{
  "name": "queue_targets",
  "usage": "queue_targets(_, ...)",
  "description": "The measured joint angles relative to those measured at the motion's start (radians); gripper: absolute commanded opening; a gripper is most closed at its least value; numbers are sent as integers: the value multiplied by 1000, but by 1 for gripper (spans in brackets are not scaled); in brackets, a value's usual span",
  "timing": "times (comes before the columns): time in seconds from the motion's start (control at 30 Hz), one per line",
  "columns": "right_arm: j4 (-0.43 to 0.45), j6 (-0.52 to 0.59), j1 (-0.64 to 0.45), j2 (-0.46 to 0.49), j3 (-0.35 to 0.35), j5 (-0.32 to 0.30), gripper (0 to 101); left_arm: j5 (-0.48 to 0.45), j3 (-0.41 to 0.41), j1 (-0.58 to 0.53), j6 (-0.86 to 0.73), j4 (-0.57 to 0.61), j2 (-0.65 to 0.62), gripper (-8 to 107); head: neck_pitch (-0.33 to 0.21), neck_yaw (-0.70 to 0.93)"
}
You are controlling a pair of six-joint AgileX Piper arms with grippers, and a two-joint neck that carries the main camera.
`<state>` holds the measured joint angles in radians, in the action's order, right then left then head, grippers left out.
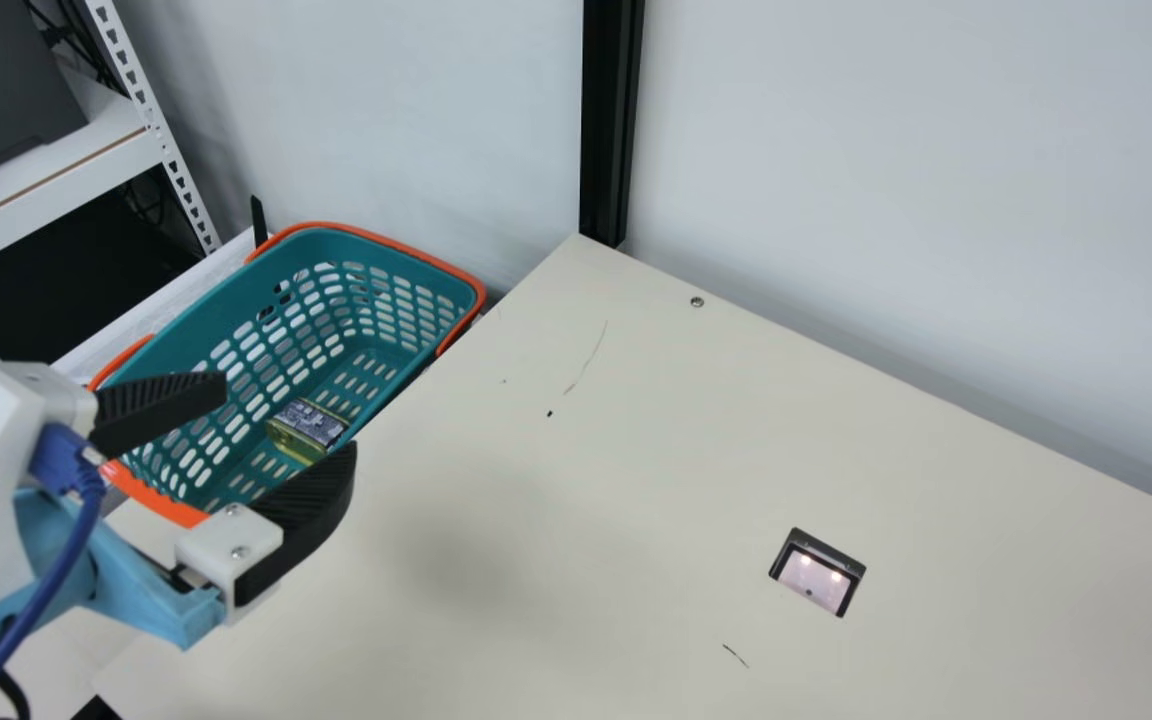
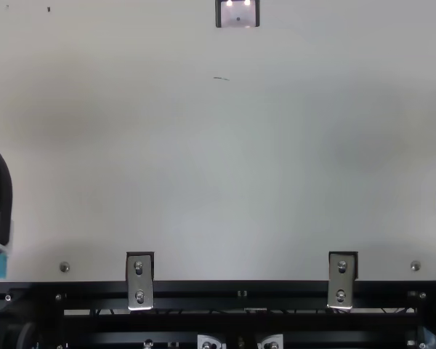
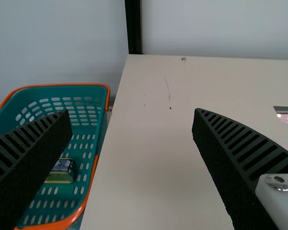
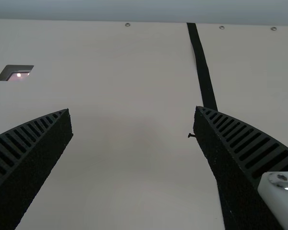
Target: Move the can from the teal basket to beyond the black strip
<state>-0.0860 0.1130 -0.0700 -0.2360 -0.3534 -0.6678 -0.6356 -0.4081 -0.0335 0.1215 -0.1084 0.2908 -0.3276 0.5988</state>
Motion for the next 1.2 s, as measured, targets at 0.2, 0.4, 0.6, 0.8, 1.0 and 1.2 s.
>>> queue_targets(0.2, 0, 0, 0, 0, 0, 0, 101, 17, -49, 15, 24, -43, 51, 90, 0, 0)
queue_targets(0.4, 0, 0, 0, 0, 0, 0, 101, 29, -130, 41, 53, -106, 146, 90, 0, 0)
queue_targets(0.6, 0, 0, 0, 0, 0, 0, 101, 16, -239, 93, 80, -146, 285, 90, -5, 0)
queue_targets(0.8, 0, 0, 0, 0, 0, 0, 101, -6, -360, 164, 64, -109, 446, 90, 0, 0)
queue_targets(1.0, 0, 0, 0, 0, 0, 0, 101, -12, -467, 263, 12, -28, 600, 90, 0, 0)
queue_targets(1.2, 0, 0, 0, 0, 0, 0, 101, -25, -551, 360, 33, 11, 745, 90, 0, 0)
